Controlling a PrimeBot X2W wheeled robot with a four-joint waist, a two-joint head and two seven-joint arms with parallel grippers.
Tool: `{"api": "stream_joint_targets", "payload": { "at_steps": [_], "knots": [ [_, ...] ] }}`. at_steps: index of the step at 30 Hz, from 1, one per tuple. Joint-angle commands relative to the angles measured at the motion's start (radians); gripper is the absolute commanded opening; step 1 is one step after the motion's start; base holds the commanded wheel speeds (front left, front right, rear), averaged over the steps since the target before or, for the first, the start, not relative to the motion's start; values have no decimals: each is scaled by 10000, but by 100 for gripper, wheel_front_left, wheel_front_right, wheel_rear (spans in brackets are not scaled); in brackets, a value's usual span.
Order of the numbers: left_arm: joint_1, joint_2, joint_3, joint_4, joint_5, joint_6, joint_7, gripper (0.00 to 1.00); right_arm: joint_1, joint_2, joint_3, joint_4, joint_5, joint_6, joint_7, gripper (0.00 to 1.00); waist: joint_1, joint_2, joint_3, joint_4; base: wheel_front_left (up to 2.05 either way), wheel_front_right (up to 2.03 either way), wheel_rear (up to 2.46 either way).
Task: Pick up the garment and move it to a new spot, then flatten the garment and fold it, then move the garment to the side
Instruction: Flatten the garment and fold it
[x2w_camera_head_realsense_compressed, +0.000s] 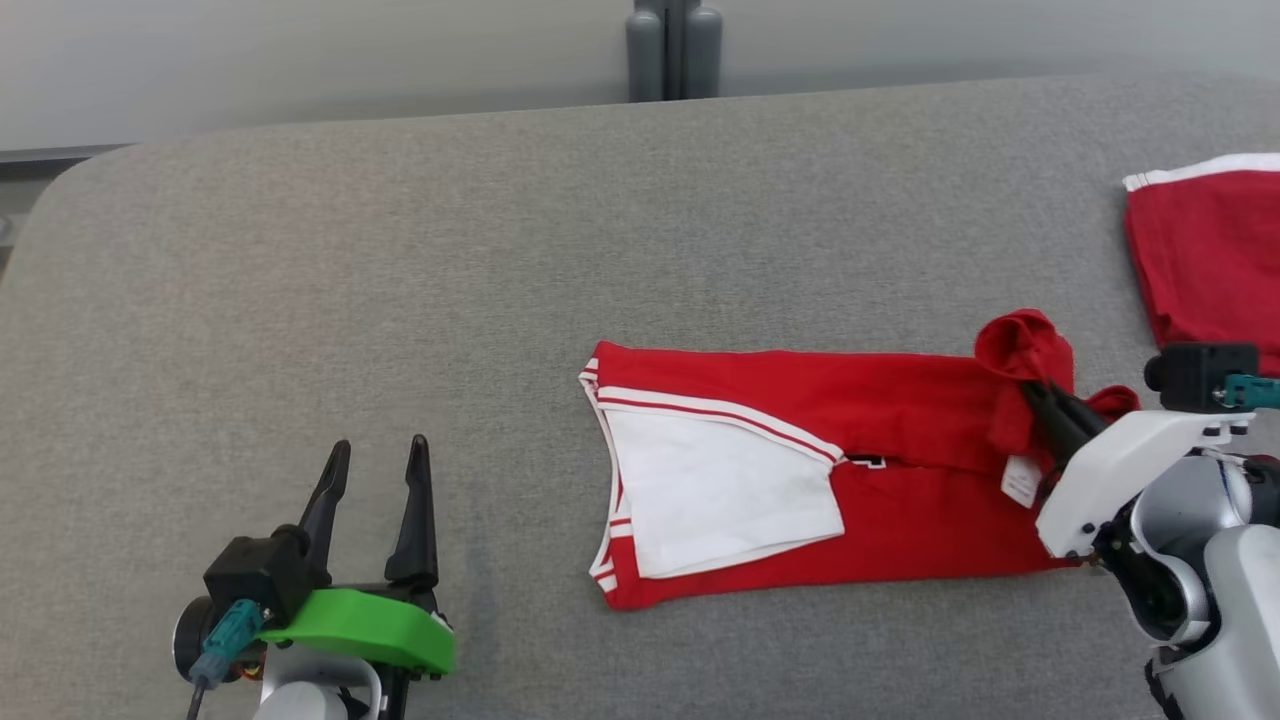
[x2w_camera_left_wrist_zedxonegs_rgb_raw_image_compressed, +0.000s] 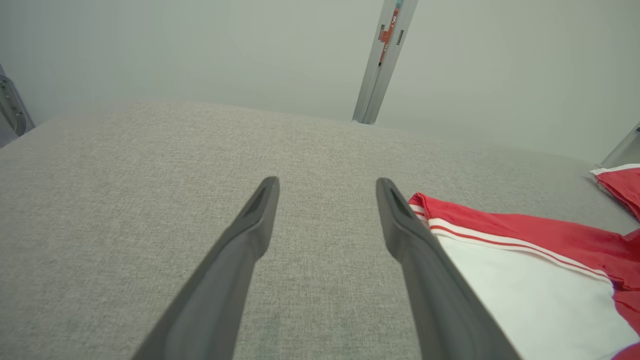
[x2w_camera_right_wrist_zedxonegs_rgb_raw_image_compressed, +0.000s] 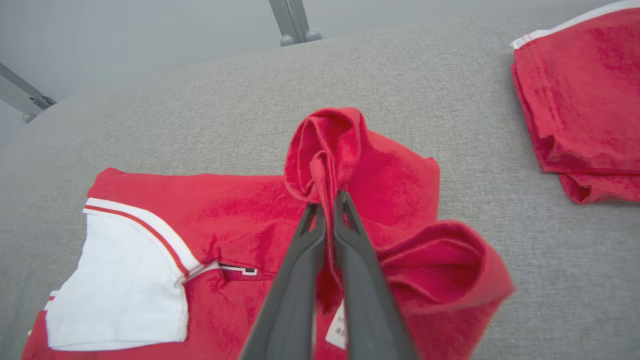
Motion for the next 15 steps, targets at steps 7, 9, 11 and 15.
{"api": "stream_joint_targets", "payload": {
  "at_steps": [7, 9, 11, 15],
  "knots": [
    [371, -130, 172, 43, -34, -85, -40, 100, 79, 719, 1279, -663, 661, -12, 162, 0, 0, 0, -621, 1304, 0, 0, 0],
    [439, -182, 194, 34, -25, -128, -41, 100, 21, 956, 1561, -513, 768, -12, 80, 0, 0, 0, -671, 1527, 0, 0, 0],
    [459, -237, 204, 22, 3, -181, -41, 100, -25, 1182, 1873, -314, 869, -12, 23, 0, 0, 0, -705, 1727, 0, 0, 0],
    [470, -322, 231, 8, 59, -251, -41, 100, -236, 1597, 2199, 148, 1054, -10, -302, 0, 0, 0, -703, 1940, 0, 0, 0]
  ]
}}
